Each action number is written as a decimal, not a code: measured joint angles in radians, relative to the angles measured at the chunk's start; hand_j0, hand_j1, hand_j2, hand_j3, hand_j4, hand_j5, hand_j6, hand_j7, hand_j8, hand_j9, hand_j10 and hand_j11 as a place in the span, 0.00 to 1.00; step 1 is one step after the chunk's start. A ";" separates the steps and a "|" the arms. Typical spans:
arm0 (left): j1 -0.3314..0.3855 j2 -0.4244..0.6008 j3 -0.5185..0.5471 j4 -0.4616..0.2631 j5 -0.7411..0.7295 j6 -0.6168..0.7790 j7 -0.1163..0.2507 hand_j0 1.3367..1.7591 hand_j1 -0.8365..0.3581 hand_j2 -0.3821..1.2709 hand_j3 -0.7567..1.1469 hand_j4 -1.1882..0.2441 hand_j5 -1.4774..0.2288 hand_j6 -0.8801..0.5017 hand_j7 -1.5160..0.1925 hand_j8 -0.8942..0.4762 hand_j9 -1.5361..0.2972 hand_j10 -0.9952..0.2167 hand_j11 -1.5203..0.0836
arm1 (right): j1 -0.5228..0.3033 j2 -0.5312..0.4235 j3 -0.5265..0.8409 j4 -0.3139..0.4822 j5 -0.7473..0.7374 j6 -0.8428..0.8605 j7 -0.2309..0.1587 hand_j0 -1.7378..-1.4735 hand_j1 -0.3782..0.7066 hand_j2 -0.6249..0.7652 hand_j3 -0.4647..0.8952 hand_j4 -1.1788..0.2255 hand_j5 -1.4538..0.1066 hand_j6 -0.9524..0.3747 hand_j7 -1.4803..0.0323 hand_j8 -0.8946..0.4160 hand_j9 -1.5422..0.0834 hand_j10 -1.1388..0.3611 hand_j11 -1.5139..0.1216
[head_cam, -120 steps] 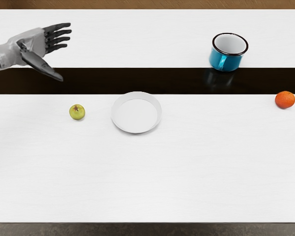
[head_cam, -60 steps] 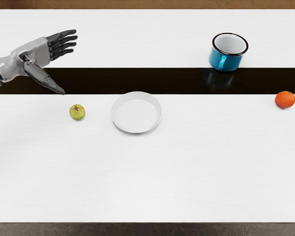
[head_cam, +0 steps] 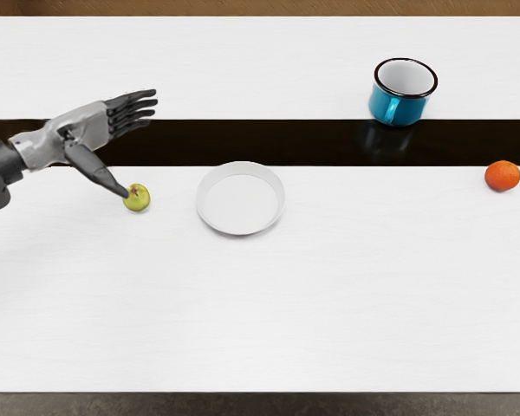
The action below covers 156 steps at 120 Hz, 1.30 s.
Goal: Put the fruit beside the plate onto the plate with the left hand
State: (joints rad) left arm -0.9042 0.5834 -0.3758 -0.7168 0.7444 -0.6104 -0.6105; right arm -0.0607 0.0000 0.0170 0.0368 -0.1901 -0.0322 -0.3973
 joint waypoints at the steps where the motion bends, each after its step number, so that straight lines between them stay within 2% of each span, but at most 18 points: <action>1: 0.002 0.000 0.001 0.000 0.000 0.000 0.000 0.76 0.97 0.24 0.40 0.81 0.85 0.62 0.87 0.63 0.82 0.80 0.93 | 0.000 0.000 0.000 0.000 0.000 0.000 0.000 0.30 0.03 0.45 0.34 0.84 0.93 0.72 0.98 0.68 0.95 0.76 0.93; 65: 0.069 -0.044 0.004 0.018 -0.040 0.000 0.000 0.76 0.97 0.24 0.40 0.81 0.85 0.62 0.87 0.64 0.82 0.80 0.93 | 0.000 0.000 0.000 0.000 0.000 0.000 0.000 0.30 0.03 0.45 0.34 0.84 0.93 0.72 0.98 0.68 0.95 0.76 0.93; 79: 0.117 -0.043 -0.031 0.021 -0.079 0.000 0.000 0.76 0.97 0.24 0.40 0.81 0.85 0.62 0.87 0.64 0.82 0.80 0.93 | 0.000 0.000 0.000 0.000 0.000 0.000 0.000 0.30 0.03 0.45 0.34 0.84 0.93 0.72 0.98 0.68 0.95 0.76 0.93; 115: 0.170 -0.087 -0.130 0.041 -0.108 0.000 0.000 0.76 0.97 0.24 0.40 0.81 0.85 0.62 0.87 0.64 0.82 0.80 0.93 | 0.000 0.000 0.000 0.000 0.000 0.000 0.000 0.30 0.03 0.45 0.34 0.84 0.93 0.72 0.98 0.68 0.95 0.76 0.93; 156: 0.206 -0.130 -0.149 0.049 -0.162 0.000 0.000 0.76 0.97 0.24 0.40 0.81 0.85 0.62 0.87 0.64 0.82 0.80 0.93 | 0.000 0.000 0.000 0.000 0.000 0.000 0.000 0.30 0.03 0.45 0.34 0.84 0.93 0.72 0.98 0.68 0.95 0.76 0.93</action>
State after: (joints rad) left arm -0.6983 0.4531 -0.5252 -0.6678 0.5820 -0.6105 -0.6109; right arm -0.0606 0.0000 0.0169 0.0368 -0.1902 -0.0322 -0.3973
